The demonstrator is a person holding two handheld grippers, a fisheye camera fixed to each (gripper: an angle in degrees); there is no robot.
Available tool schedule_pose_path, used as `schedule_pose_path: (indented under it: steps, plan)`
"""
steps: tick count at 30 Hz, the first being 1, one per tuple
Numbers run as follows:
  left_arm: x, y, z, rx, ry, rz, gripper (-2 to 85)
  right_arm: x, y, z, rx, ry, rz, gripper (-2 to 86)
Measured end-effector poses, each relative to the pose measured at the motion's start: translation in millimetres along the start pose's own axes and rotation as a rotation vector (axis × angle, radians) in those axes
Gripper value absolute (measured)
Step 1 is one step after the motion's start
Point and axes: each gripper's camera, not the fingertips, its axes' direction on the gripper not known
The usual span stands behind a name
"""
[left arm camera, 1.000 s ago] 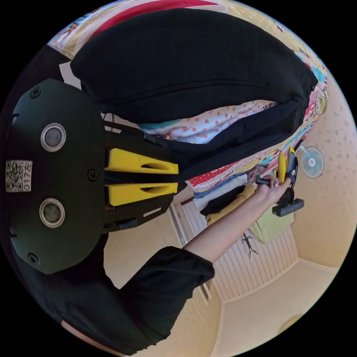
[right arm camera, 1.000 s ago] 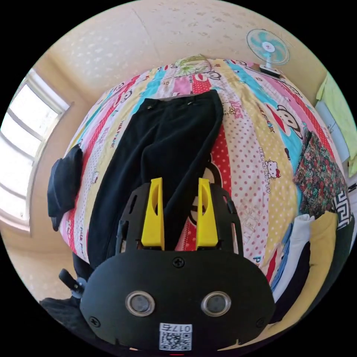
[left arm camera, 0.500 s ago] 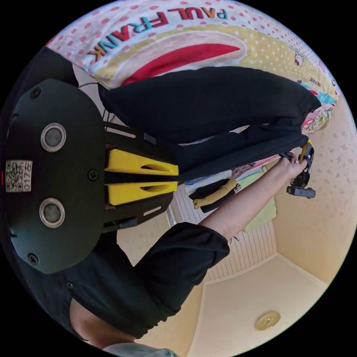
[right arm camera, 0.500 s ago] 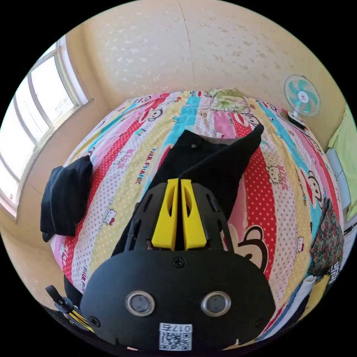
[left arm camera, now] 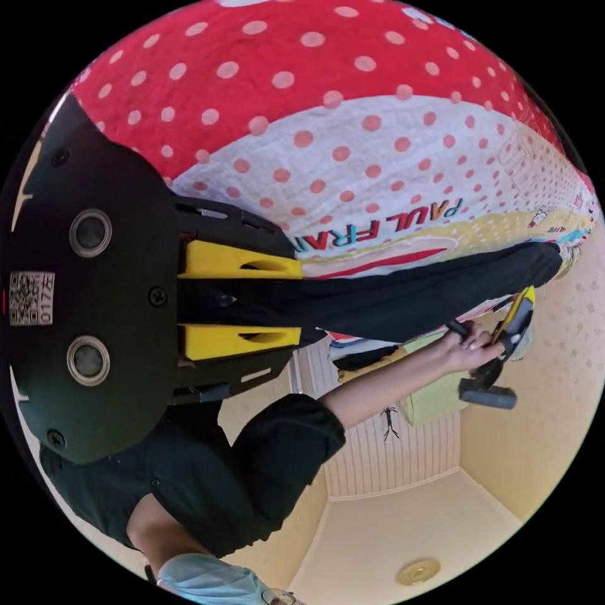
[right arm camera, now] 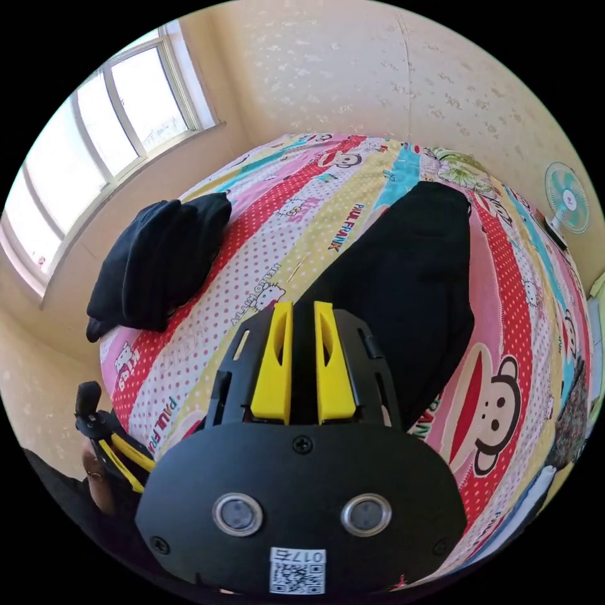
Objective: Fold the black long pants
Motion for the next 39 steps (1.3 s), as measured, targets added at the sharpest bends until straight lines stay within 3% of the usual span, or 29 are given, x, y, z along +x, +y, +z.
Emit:
schedule_pose_path:
  steps: [6, 11, 13, 16, 18, 22, 26, 31, 34, 36, 39]
  plan:
    - [39.7, -27.6, 21.3, 0.05, -0.1, 0.065, 13.0, 12.8, 188.9, -90.9, 0.046, -0.111, 0.106, 7.7]
    - [60.6, -26.2, 20.4, 0.052, -0.207, 0.099, 5.6, 0.7, 321.7, -93.4, 0.014, -0.386, 0.158, 10.0]
    - [53.8, -18.7, 2.5, 0.089, -0.126, 0.106, 4.8, -9.6, 348.1, -99.2, 0.07, -0.439, 0.157, 10.4]
    - [10.8, -8.3, -15.3, 0.143, 0.143, 0.01, 4.9, -21.4, 371.8, -104.0, 0.112, -0.593, 0.119, 8.7]
    - [-0.5, -0.5, -20.4, 0.174, 0.112, -0.048, 5.9, -30.3, 381.1, -94.6, 0.092, -0.683, 0.106, 9.1]
    - [46.8, -0.4, -24.6, 0.223, -0.021, 0.101, 12.1, -64.1, 392.1, -62.0, -0.094, -0.851, -0.02, 6.7]
    - [71.6, -2.3, -6.3, 0.183, -0.065, 0.173, 4.0, -74.8, 400.0, -105.6, -0.048, -0.761, -0.09, 3.2]
    - [86.2, 0.9, -1.9, 0.102, 0.078, 0.306, 3.8, -106.4, 405.1, -177.2, -0.04, -0.598, -0.263, 3.1]
    - [76.0, -9.2, 34.1, -0.112, -0.194, 0.165, 4.0, -122.5, 420.5, -134.6, -0.237, -0.47, -0.255, 4.3]
    - [73.7, -10.0, 40.1, -0.109, -0.202, 0.147, 4.4, -125.4, 431.9, -102.1, -0.357, -0.454, -0.233, 6.3]
    - [71.3, -4.8, 28.9, -0.015, -0.146, 0.145, 6.8, -112.8, 438.1, -93.7, -0.352, -0.503, -0.165, 9.4]
